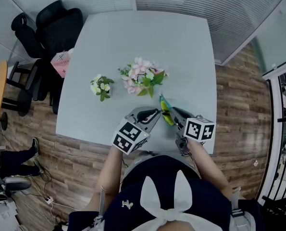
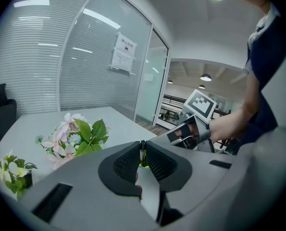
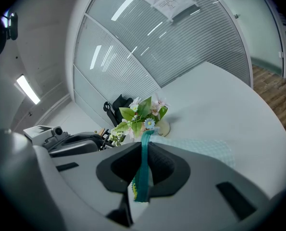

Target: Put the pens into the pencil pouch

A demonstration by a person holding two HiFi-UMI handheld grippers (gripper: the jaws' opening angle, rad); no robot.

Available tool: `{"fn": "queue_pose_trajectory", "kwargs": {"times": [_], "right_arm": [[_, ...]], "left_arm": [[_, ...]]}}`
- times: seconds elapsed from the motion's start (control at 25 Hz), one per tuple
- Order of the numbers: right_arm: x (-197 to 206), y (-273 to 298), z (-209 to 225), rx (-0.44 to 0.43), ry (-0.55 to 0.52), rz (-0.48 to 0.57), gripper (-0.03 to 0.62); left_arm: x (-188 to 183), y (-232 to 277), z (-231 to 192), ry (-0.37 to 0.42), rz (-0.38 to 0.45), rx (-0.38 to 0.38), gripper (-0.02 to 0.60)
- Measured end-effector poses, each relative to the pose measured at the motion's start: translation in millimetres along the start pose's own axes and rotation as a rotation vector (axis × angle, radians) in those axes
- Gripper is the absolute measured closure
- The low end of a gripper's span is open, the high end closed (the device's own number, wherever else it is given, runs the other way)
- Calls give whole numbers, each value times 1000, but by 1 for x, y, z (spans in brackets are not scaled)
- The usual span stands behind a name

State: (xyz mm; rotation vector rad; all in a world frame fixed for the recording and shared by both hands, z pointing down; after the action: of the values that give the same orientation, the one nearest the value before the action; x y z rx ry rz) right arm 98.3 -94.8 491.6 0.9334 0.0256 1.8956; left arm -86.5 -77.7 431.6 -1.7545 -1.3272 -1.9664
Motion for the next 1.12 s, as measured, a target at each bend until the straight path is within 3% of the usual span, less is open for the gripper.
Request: {"fn": "queue_pose_trajectory", "kwargs": {"times": [0.4, 1.12], "right_arm": [[0, -1, 1, -6, 7, 0, 551], [2, -1, -2, -10, 8, -5, 551]], "left_arm": [[14, 22, -1, -48, -48, 26, 529], [31, 48, 2, -49, -138, 50, 529]]}}
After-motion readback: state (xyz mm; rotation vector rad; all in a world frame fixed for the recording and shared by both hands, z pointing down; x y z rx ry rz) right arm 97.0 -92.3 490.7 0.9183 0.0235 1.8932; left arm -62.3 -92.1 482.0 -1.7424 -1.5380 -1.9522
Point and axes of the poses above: the fingertips, and each gripper's own axes: y forward along the fingers, z to its right, x out of its underside, the point moved 9 cm from there along -y, backward along the fingers, and after that the axes turned 7 degrees about -x, right-handed, at the moved point
